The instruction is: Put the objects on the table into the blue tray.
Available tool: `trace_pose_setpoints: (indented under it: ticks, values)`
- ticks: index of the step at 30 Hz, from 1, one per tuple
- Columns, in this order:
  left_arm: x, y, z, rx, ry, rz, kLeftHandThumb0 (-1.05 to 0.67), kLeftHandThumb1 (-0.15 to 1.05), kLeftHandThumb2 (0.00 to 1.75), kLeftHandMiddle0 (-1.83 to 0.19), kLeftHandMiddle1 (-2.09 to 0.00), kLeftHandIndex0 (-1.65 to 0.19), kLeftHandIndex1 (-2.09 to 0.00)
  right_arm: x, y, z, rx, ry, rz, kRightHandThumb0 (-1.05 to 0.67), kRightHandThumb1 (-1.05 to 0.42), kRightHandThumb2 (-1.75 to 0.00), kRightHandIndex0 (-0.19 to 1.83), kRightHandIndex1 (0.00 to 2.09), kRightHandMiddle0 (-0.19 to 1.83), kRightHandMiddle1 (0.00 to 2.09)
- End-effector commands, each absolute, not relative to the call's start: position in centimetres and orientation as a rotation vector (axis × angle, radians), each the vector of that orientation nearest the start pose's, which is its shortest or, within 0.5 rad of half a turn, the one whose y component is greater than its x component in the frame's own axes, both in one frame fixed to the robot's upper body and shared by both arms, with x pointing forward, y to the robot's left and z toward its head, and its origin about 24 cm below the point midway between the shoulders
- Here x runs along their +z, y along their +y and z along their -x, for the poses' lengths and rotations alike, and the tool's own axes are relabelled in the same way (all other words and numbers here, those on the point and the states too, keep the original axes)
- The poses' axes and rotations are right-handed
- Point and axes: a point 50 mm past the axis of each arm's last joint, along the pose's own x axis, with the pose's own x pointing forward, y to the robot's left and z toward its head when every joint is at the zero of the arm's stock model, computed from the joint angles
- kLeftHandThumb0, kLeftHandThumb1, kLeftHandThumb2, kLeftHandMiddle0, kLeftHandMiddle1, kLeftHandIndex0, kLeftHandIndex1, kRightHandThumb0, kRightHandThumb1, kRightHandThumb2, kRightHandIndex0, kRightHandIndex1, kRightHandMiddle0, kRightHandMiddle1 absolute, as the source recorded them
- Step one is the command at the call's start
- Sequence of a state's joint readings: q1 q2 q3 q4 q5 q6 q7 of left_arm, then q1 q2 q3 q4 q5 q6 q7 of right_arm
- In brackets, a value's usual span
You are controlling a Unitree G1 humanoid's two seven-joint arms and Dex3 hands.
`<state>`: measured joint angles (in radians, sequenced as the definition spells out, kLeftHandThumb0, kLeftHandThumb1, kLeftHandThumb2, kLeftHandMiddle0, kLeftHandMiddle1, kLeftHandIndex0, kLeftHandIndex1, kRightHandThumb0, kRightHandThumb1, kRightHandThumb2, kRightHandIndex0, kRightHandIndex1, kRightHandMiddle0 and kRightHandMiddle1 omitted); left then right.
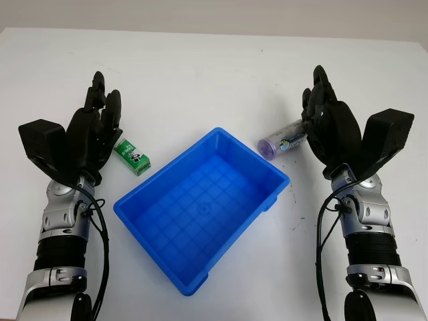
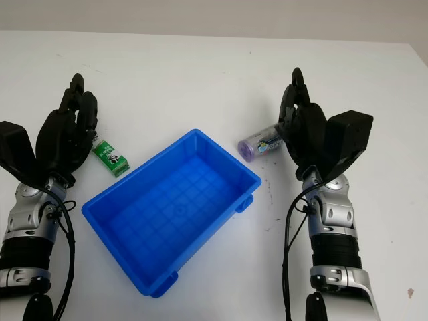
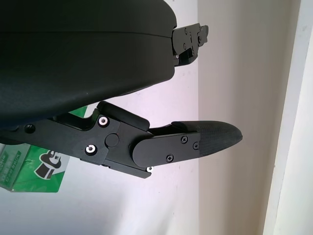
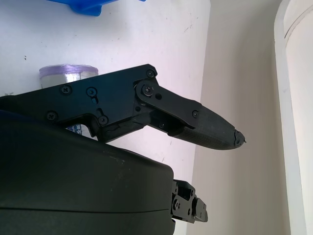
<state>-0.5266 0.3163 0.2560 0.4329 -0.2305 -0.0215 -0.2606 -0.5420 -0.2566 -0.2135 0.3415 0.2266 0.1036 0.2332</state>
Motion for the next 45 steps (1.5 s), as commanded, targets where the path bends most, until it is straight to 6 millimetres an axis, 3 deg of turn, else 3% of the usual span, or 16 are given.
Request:
trace_pose_setpoints:
  ticks: [1,7,10,14,17,19,21,23,25,29,36,45]
  values:
    - [12.5,23.9,-34.0,-0.044,-0.191,0.018,-0.75,1.05,0.52,0.19,0.00,0.19,0.00,13.1,-21.2,-34.5,0.106,-0.155,-0.047,-0.71,-1.05,-0.80,-0.19,0.00,-0.19,0.00]
    - [12.6,23.7,-34.4,-0.047,-0.186,0.021,-0.74,1.05,0.53,0.19,0.00,0.19,0.00,13.3,-21.3,-34.8,0.114,-0.143,-0.048,-0.71,-1.05,-0.81,-0.19,0.00,-0.19,0.00]
    - [12.6,23.7,-34.5,-0.045,-0.185,0.017,-0.74,1.05,0.53,0.19,0.00,0.19,0.00,14.4,-21.7,-34.9,0.119,-0.168,-0.027,-0.74,-1.05,-0.81,-0.19,0.00,-0.19,0.00]
    - [12.7,24.1,-34.4,-0.043,-0.191,0.016,-0.74,1.05,0.55,0.19,0.00,0.19,0.00,18.2,-22.9,-34.9,0.134,-0.262,0.022,-0.73,-1.05,-0.69,-0.19,0.00,-0.19,0.00]
    - [12.8,24.4,-34.3,-0.044,-0.196,0.012,-0.73,1.05,0.56,0.19,0.00,0.19,0.00,22.4,-23.7,-34.6,0.129,-0.363,0.228,-0.71,-1.05,-0.44,-0.17,0.01,-0.16,0.02]
    - [12.9,24.5,-34.2,-0.045,-0.199,0.007,-0.73,1.05,0.56,0.19,0.00,0.19,0.00,25.0,-24.1,-34.6,0.108,-0.403,0.407,-0.73,-1.04,-0.20,-0.01,0.10,0.02,0.13]
    - [13.0,24.5,-34.2,-0.045,-0.202,0.005,-0.73,1.05,0.56,0.19,0.00,0.19,0.00,27.1,-24.0,-34.7,0.117,-0.414,0.510,-0.67,-0.97,-0.10,0.09,0.14,0.10,0.21]
    - [13.0,24.6,-34.2,-0.046,-0.203,0.004,-0.72,1.05,0.57,0.19,0.00,0.19,0.00,28.5,-23.9,-34.8,0.132,-0.423,0.645,-0.62,-0.88,-0.06,0.22,0.20,-0.01,0.61]
    - [13.0,24.6,-34.2,-0.048,-0.199,-0.004,-0.72,1.05,0.57,0.19,0.00,0.19,0.00,29.3,-23.7,-35.1,0.134,-0.403,0.743,-0.58,-0.82,-0.04,0.32,0.25,0.00,0.78]
    - [12.9,24.5,-34.2,-0.049,-0.188,-0.007,-0.73,1.05,0.56,0.19,0.00,0.19,0.00,29.1,-23.3,-35.3,0.150,-0.407,1.046,-0.55,-0.73,-0.05,0.42,0.29,0.12,0.70]
    - [13.2,24.7,-34.3,-0.055,-0.192,-0.023,-0.72,1.05,0.57,0.19,0.00,0.19,0.00,25.6,-22.7,-35.8,0.317,-0.306,1.502,-0.59,-0.81,-0.06,0.29,0.11,0.24,0.20]
    - [13.2,24.9,-34.3,-0.059,-0.186,-0.027,-0.72,1.05,0.56,0.19,0.00,0.19,0.00,22.3,-22.8,-36.4,0.410,-0.242,1.566,-0.49,-0.79,-0.05,0.29,0.08,0.31,0.10]
